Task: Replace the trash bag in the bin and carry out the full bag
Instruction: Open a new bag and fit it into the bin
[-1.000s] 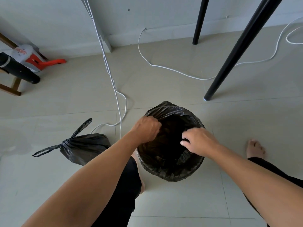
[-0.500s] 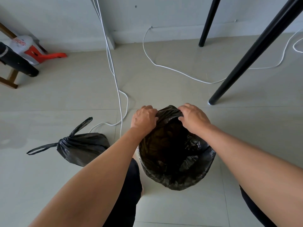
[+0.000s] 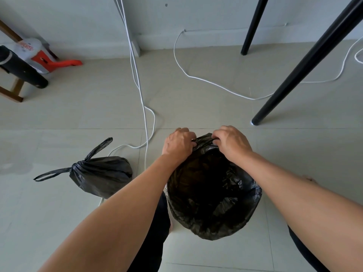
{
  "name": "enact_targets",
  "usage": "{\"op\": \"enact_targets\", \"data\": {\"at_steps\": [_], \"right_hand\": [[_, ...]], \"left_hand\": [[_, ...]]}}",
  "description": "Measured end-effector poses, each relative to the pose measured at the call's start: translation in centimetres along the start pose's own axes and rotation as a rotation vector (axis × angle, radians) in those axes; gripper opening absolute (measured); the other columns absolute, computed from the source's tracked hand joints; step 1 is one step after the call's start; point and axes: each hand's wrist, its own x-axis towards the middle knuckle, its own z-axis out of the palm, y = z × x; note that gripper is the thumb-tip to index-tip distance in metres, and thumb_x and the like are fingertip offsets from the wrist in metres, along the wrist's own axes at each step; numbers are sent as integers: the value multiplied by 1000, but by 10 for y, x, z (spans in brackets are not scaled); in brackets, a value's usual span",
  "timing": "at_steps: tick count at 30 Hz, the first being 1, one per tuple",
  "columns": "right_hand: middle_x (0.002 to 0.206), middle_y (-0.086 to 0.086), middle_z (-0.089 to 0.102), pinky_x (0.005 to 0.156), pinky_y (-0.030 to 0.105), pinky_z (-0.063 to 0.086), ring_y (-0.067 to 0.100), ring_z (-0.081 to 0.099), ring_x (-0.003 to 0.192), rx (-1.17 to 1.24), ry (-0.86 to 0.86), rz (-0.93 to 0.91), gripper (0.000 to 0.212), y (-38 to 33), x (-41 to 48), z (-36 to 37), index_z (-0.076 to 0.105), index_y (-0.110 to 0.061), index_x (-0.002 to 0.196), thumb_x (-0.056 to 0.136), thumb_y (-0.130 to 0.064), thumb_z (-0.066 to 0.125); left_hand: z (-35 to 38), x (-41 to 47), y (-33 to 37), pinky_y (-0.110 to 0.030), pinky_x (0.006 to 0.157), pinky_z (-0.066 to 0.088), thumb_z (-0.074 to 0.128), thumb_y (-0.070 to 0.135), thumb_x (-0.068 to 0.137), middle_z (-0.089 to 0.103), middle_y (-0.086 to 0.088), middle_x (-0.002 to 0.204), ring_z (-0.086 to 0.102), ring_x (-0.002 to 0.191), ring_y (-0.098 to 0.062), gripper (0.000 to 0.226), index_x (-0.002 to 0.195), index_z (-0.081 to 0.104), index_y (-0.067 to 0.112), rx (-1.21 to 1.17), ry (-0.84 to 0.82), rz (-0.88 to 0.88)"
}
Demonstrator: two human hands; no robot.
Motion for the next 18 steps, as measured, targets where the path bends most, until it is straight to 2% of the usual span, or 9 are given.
{"op": "enact_targets", "data": {"at_steps": [5,7,9,12,16,18], "right_hand": [[89,0,57,72,30,40,23,54,94,80,-9,-40,10,6,5,0,68,-8,92,93,-10,58],[88,-2,56,71,30,39,22,54,91,144,-41,-34,7,8,6,-1,65,-9,90,93,-12,60],[92,-2,57,74,30,40,20,54,92,176,-68,-34,10,9,6,-3,64,-11,96,90,-19,65],[103,2,59,82,31,42,21,53,100,135,-101,-42,24,11,7,0,67,-12,108,87,-22,69],[99,6,60,74,27,36,25,55,99,121,-34,-37,13,10,10,3,71,-8,99,91,-14,63],[98,7,62,72,27,37,25,56,95,140,-27,-44,12,9,11,2,72,-8,97,90,-12,63]], "left_hand": [[0,2,2,-29,70,39,62,17,89,66,-1,97,59,95,-23,14,96,75,16,-50,-22,-48],[-1,3,-1,-28,70,38,61,19,90,66,-1,98,60,92,-24,15,96,74,17,-80,-50,-73],[-2,3,-3,-28,71,38,61,21,90,65,-1,97,60,93,-24,15,97,73,17,-101,-71,-81],[-2,2,-4,-30,74,43,65,24,86,64,1,98,59,95,-22,20,106,70,19,-127,-78,-72],[0,0,-1,-32,73,46,71,20,82,59,-1,106,54,101,-20,42,124,62,21,-112,18,15],[-1,1,1,-34,74,47,72,20,81,57,-2,109,50,103,-19,45,125,62,21,-97,32,49]]}}
